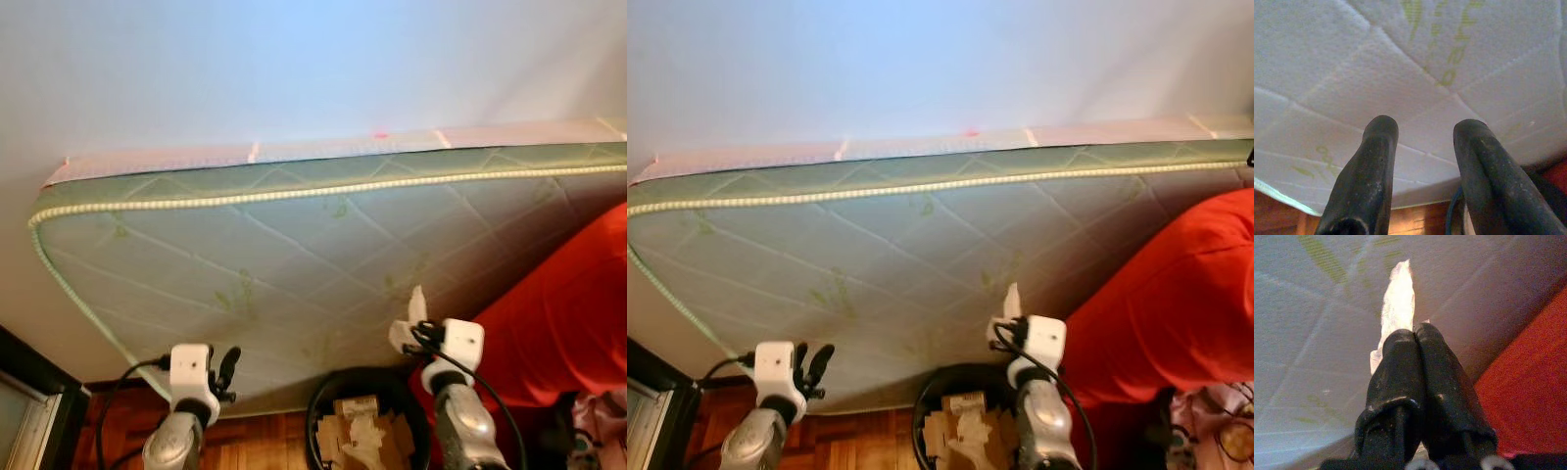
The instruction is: Clean up the room
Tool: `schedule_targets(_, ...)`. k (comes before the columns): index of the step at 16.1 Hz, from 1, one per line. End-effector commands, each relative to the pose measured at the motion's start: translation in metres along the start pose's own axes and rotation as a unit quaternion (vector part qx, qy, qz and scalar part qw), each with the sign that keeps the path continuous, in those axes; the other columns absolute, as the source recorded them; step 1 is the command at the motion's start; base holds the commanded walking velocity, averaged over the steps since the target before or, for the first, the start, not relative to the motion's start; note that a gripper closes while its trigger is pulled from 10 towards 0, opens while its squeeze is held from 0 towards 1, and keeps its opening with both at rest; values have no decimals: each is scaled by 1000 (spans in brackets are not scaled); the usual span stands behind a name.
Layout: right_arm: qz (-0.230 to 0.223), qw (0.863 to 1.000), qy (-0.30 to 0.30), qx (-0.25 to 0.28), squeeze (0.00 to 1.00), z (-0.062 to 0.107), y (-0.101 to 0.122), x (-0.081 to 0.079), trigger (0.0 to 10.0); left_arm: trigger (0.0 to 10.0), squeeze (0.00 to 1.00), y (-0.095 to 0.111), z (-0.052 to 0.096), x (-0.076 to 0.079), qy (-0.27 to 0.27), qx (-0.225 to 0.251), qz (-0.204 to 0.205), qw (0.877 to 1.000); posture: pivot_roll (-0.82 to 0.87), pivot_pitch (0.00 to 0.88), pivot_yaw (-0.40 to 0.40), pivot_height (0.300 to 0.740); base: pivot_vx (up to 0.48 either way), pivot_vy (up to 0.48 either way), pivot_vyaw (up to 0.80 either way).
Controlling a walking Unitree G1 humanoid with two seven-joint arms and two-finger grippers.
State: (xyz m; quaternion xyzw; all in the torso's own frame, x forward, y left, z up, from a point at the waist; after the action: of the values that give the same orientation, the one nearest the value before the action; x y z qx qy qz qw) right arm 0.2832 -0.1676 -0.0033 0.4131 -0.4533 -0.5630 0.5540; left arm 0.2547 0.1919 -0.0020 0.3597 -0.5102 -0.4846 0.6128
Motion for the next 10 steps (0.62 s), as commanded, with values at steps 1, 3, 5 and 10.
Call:
schedule_targets(1, -2, 1000, -12, 10, 0, 2, 1, 7, 10000, 10000, 0, 3, 2, -1, 3, 9, 6, 1000, 40, 54, -45, 740, 0, 0, 0)
schedule_targets(3, 6, 1000, -6, 27, 0, 11, 0, 15, 10000, 10000, 0, 19, 5, -1, 8, 43, 9, 999, 42, 53, -45, 740, 0, 0, 0)
schedule_targets(5, 22, 999, 12, 39, 0, 25, -5, 14, 10000, 10000, 0, 30, 15, -1, 7, 65, -3, 998, 41, 54, -43, 740, 0, 0, 0)
schedule_targets(10, 18, 998, 45, 50, 0, 26, 3, 1, 10000, 10000, 0, 44, 11, 17, -27, 73, -21, 997, 35, 54, -36, 740, 0, 0, 0)
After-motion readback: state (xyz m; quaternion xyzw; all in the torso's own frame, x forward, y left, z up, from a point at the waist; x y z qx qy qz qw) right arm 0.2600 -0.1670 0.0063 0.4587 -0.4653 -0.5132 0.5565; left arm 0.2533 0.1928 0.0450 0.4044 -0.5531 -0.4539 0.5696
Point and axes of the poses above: a point about 5 cm out from each wrist's last joint towards the gripper, its own z axis pointing back from the gripper into the wrist, its own y axis along the axis of the wrist's last joint, x = y × z, the point moved 1 cm from there along -z, pointing out of the wrist towards the gripper, and after that the axes turned 12 degrees about z, right-handed, at the moved point
